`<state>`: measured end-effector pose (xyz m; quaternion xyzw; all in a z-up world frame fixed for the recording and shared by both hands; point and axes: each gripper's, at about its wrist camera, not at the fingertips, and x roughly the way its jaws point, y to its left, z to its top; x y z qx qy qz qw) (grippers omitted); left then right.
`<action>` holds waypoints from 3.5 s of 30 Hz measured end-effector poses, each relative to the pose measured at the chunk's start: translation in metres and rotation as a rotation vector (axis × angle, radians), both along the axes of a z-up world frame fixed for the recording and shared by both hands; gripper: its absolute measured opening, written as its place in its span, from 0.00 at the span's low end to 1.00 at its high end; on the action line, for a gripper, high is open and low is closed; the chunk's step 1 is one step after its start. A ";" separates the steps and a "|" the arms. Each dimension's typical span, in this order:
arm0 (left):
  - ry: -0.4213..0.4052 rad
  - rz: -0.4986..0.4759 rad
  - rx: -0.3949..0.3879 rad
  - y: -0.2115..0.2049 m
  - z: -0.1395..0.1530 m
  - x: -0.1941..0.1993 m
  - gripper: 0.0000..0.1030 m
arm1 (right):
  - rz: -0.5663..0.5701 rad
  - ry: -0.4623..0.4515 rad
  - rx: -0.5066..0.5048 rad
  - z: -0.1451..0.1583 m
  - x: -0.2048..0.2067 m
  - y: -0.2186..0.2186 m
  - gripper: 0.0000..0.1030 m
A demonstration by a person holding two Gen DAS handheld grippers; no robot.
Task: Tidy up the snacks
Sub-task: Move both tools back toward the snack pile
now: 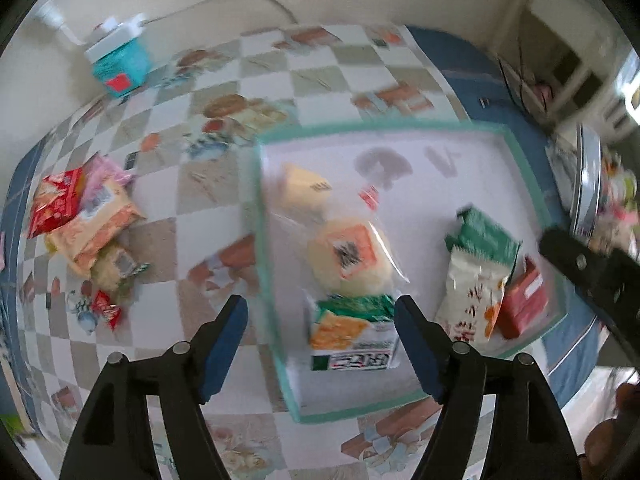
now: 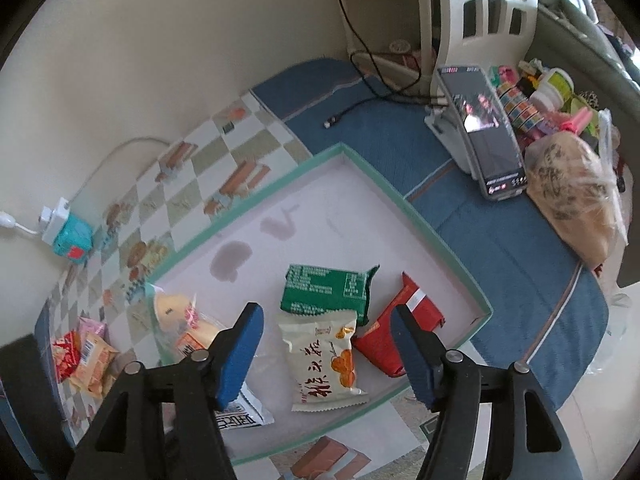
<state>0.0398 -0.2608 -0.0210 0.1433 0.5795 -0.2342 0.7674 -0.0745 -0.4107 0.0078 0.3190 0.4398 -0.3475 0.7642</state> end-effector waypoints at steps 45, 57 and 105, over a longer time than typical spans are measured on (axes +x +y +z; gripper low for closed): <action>-0.133 0.965 -0.034 0.371 0.044 0.104 0.93 | 0.340 0.011 -0.123 0.025 0.103 0.162 1.00; -0.081 0.981 -0.023 0.403 0.022 0.117 0.93 | 0.481 0.054 -0.115 0.004 0.141 0.224 1.00; 0.111 0.869 0.083 0.373 -0.060 0.146 0.93 | 0.556 0.174 -0.037 -0.113 0.207 0.285 0.99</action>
